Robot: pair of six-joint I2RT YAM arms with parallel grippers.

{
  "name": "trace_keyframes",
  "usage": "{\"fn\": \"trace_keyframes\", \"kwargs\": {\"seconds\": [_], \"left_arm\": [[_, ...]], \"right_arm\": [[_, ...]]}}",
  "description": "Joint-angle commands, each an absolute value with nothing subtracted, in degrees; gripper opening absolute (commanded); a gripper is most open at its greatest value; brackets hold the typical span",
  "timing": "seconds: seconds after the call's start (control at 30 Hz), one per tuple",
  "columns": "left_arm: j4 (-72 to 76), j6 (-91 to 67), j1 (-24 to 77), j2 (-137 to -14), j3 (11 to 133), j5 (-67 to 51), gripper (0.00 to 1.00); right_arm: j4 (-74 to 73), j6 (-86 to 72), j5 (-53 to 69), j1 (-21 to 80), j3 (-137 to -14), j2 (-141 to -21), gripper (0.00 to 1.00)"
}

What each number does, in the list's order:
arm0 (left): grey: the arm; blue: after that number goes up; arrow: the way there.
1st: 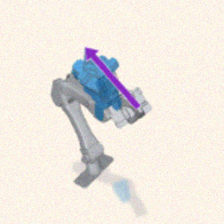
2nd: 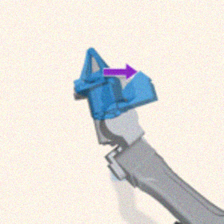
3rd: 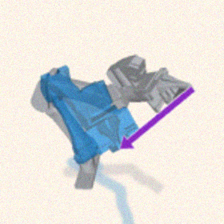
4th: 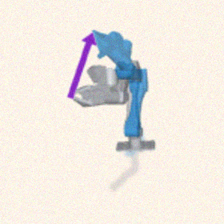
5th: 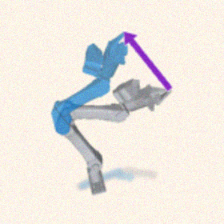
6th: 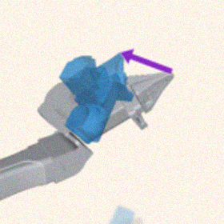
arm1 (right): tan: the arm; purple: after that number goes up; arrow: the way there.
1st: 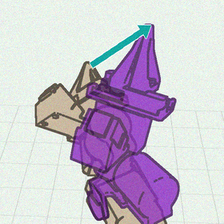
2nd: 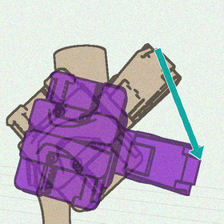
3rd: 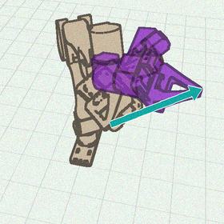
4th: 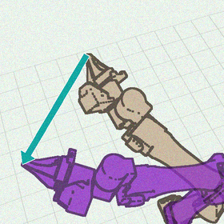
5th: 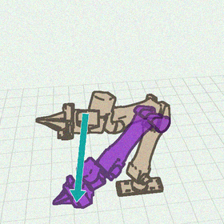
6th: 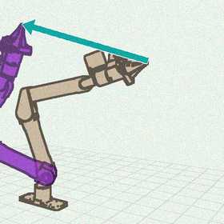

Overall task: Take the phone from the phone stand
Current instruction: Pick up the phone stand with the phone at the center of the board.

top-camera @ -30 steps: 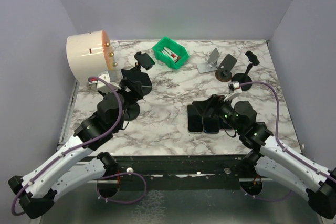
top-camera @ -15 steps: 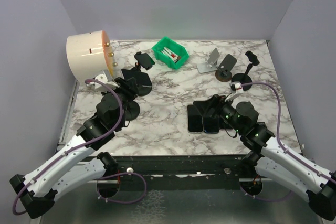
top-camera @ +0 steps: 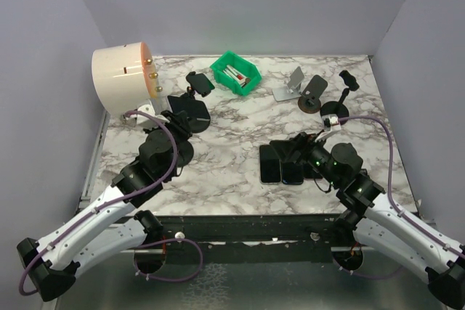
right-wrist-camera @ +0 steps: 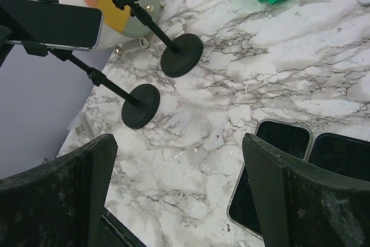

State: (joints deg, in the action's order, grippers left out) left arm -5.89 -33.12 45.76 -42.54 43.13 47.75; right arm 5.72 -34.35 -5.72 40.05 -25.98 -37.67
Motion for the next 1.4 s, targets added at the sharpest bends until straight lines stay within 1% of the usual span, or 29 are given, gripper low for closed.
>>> {"fn": "trace_keyframes", "kwargs": {"seconds": [0.0,0.2,0.43,0.77,0.93,1.37], "left_arm": [[-4.8,-31.3,45.8,-40.5,42.2,48.7,0.27],[-3.8,-26.8,45.8,-37.4,41.4,45.0,0.20],[-7.8,-23.6,45.8,-34.4,42.9,40.8,0.00],[-9.6,-21.7,45.8,-31.5,44.1,32.0,0.00],[-9.8,-20.9,45.8,-31.1,44.7,31.3,0.00],[-4.7,-20.7,45.8,-31.2,47.6,26.8,0.00]], "right_arm": [[3.1,-33.0,-6.1,40.1,-26.7,-36.6,0.94],[3.2,-32.0,-5.4,40.1,-27.0,-36.6,0.95],[2.3,-29.6,-4.7,40.1,-27.8,-36.3,0.95],[1.5,-27.3,-3.8,40.1,-28.9,-35.6,0.95],[1.2,-26.2,-2.4,40.1,-29.3,-35.6,0.95],[1.1,-25.1,-0.4,40.1,-31.2,-36.2,0.95]]}}
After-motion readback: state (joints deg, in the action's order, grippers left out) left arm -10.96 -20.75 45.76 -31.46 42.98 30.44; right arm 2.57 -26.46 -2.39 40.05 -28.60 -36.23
